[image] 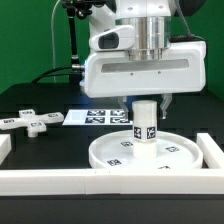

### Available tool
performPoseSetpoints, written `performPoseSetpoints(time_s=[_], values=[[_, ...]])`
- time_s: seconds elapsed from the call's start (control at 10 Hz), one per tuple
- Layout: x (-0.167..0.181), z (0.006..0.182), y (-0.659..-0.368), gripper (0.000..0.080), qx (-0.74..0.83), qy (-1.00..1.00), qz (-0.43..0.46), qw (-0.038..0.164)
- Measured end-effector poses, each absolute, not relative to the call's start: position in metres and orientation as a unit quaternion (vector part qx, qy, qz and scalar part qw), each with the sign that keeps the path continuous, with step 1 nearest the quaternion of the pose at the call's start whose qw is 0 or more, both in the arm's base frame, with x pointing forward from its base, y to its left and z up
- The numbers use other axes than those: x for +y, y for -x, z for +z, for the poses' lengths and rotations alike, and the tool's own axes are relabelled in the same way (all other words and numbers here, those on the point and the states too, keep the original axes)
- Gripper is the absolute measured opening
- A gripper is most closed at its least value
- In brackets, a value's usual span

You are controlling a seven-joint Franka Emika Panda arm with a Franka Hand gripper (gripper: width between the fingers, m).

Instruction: Assemble round table

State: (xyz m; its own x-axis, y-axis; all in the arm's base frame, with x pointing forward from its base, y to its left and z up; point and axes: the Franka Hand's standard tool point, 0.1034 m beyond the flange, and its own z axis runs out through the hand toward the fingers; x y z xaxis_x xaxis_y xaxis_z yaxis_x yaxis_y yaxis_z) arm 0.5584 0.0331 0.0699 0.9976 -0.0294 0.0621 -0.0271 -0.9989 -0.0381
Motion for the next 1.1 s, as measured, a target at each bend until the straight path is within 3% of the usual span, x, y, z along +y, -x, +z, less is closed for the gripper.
performPoseSetpoints(time_s=[0.8,1.1], values=[[0.039,0.067,-0.556,0.0413,0.449,0.89,0.001,0.079],[0.041,0.068,-0.555,0.0413,0.556,0.826,0.022,0.088]])
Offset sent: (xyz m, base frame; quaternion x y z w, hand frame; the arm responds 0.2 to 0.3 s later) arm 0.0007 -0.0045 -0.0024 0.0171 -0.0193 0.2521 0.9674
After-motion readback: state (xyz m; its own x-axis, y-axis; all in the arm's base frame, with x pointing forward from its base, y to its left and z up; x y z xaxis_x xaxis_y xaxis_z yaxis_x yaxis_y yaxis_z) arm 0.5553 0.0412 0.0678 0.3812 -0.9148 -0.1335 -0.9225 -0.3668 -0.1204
